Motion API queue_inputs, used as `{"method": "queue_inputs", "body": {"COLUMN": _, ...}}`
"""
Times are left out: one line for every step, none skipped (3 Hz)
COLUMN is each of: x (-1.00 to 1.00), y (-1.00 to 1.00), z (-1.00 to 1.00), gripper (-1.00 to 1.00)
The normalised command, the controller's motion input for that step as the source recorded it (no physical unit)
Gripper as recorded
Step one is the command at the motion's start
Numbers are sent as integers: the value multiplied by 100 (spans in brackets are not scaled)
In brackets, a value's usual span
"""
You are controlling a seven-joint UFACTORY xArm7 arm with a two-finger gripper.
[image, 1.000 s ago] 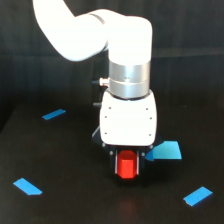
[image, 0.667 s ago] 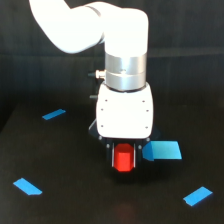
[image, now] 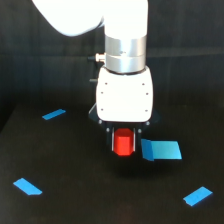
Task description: Pick up the red object from the table
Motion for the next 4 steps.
{"method": "queue_inputs", "body": {"x": 7, "y": 23, "z": 87, "gripper": -96}}
{"method": "queue_inputs", "body": {"x": 18, "y": 11, "z": 98, "gripper": -92}}
{"method": "queue_inputs", "body": {"x": 4, "y": 14, "z": 87, "gripper": -100}}
{"method": "queue_inputs", "body": {"x": 18, "y": -10, "z": 69, "gripper": -91}}
